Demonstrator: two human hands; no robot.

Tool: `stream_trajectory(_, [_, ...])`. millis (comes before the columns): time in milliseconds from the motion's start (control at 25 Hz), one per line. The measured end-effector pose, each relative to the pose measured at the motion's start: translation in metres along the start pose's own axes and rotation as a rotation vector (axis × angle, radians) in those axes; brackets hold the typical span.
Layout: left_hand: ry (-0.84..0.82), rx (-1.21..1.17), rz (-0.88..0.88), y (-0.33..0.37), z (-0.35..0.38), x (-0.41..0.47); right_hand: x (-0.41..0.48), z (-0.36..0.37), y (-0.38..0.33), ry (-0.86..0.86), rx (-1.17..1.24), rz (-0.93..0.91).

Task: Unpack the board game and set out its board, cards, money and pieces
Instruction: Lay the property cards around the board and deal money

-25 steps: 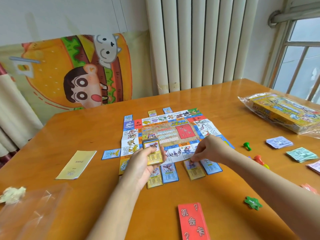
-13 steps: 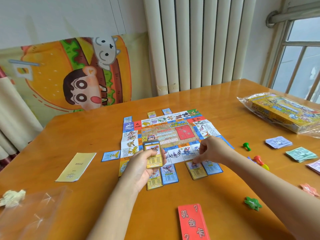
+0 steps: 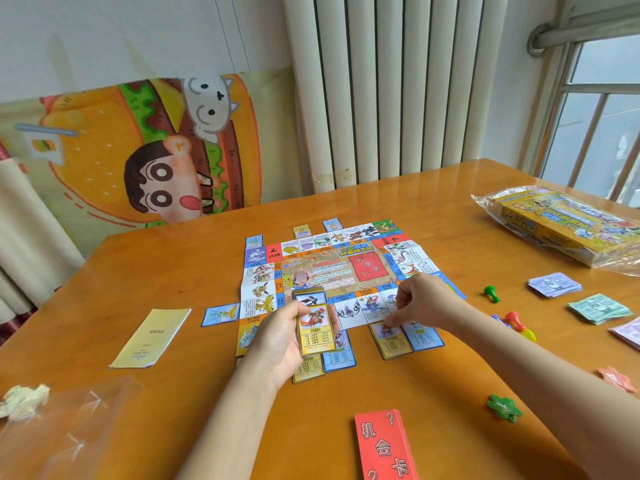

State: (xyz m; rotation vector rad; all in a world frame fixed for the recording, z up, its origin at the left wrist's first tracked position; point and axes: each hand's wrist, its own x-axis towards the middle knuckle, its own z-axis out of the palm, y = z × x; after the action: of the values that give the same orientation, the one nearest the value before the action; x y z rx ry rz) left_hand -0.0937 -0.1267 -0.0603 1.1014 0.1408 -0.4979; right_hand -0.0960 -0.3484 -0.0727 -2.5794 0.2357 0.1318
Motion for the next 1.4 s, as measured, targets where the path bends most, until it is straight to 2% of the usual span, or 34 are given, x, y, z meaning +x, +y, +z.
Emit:
stream_trajectory(400, [-0.017, 0.001, 0.013, -0.002, -0.002, 0.001, 0.000, -0.001, 0.000, -0.003, 0.007, -0.004])
stream_trajectory(520, [-0.026, 0.019, 0.048, -0.003, -0.002, 0.002, -0.005, -0.003, -0.003, 0.046, 0.044, -0.021])
stream_trajectory(640, [-0.029, 0.071, 0.117, -0.007, -0.004, 0.005, -0.015, -0.003, -0.013, 0.062, 0.251, -0.092])
stream_trajectory(760, [0.014, 0.237, 0.196, -0.012, 0.000, 0.005, -0.028, -0.006, -0.032, -0.056, 0.533, -0.246])
stream_trajectory(880, [0.046, 0.380, 0.272, -0.012, 0.006, 0.002, -0.029, -0.017, -0.049, -0.185, 0.671, -0.378])
stream_trajectory(1000, [0.059, 0.466, 0.275, -0.002, 0.010, 0.003, -0.014, -0.034, -0.060, -0.258, 0.442, -0.417])
stream_trajectory(1120, [0.056, 0.509, 0.243, 0.024, 0.015, 0.014, 0.010, -0.059, -0.067, -0.447, 0.156, -0.452])
stream_trajectory(1200, [0.069, 0.479, 0.236, 0.048, 0.019, 0.029, 0.030, -0.080, -0.068, -0.485, 0.105, -0.413])
stream_trajectory(1280, [0.122, 0.349, 0.202, 0.071, 0.024, 0.048, 0.058, -0.096, -0.068, -0.416, 0.191, -0.337])
stream_trajectory(1400, [0.154, 0.108, 0.133, 0.091, 0.028, 0.082, 0.113, -0.109, -0.062, -0.165, 0.357, -0.174])
